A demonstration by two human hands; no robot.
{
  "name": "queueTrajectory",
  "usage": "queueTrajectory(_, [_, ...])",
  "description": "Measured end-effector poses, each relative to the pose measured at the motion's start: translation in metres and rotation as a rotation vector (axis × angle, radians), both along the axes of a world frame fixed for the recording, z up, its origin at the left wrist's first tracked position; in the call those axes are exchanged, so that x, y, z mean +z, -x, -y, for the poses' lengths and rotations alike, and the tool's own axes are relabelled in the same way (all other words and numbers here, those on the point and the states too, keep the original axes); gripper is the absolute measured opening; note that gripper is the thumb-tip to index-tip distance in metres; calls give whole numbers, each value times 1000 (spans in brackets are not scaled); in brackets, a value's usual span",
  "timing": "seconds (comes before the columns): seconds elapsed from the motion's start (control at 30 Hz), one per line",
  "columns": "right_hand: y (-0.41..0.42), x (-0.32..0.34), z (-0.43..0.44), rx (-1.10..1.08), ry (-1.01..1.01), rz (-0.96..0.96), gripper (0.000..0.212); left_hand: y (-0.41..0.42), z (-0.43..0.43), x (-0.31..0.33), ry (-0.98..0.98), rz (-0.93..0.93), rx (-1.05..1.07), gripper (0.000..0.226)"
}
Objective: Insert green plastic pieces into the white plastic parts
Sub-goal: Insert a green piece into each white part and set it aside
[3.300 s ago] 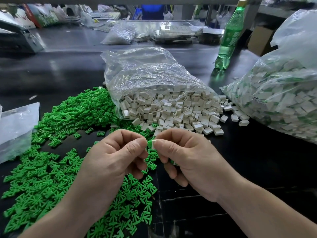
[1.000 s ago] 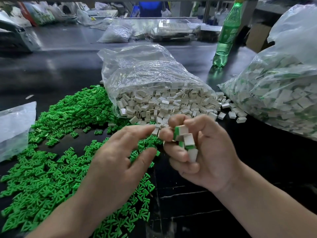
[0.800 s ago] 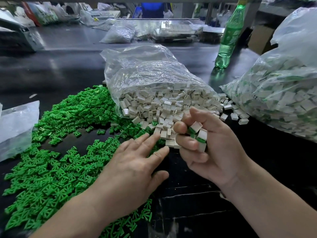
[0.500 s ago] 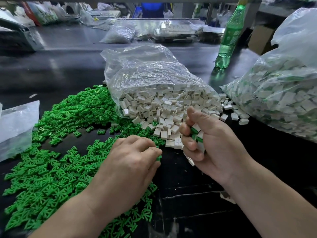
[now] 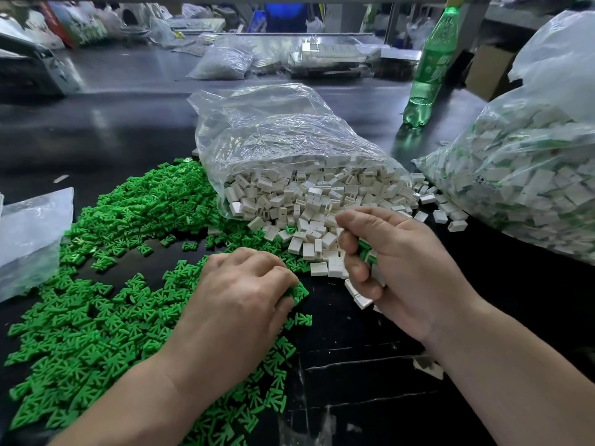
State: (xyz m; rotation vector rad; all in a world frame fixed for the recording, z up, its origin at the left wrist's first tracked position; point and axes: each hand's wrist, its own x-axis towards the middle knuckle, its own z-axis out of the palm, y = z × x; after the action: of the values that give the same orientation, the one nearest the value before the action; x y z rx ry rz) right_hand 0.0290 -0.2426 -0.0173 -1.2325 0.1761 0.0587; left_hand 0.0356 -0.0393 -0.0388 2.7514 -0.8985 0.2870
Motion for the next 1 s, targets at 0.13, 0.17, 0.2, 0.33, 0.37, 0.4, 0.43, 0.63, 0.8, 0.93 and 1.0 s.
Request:
queueTrajectory(0.13, [-2, 4, 17, -120, 638, 127, 12, 3, 1, 2, 25, -22, -47, 42])
queueTrajectory(0.17, [-2, 3, 23, -125, 945, 157, 10, 5, 4, 3, -7, -42, -91, 50])
queueTrajectory(0.2, [-2, 3, 26, -103, 1179, 164, 8, 7, 7, 3, -50, -58, -143, 56])
queueTrajectory(0.33, [-2, 6, 26, -7, 1415, 76, 11, 13, 14, 3, -170, -86, -276, 59])
queueTrajectory(0.37, [-2, 7, 25, 22, 1447, 57, 16, 13, 14, 3, -182, -104, -292, 58])
queueTrajectory(0.4, [-1, 9, 25, 61, 1483, 31, 19, 13, 14, 3, -193, -120, -306, 58])
queueTrajectory(0.43, [0, 11, 24, 111, 1516, -1, 20, 13, 13, 3, -203, -131, -313, 58])
queueTrajectory(0.63, [7, 14, 11, 406, 1718, -60, 21, 12, 12, 5, -143, -88, -268, 46])
queueTrajectory(0.8, [8, 7, 1, 437, 1777, 15, 19, 5, 5, 10, -159, -15, 7, 50])
queueTrajectory(0.93, [7, 5, 0, 425, 1798, 5, 19, 3, 3, 14, -213, -49, 102, 45])
queueTrajectory(1.0, [7, 5, 1, 394, 1793, -30, 22, 3, 4, 14, -188, -35, 85, 37])
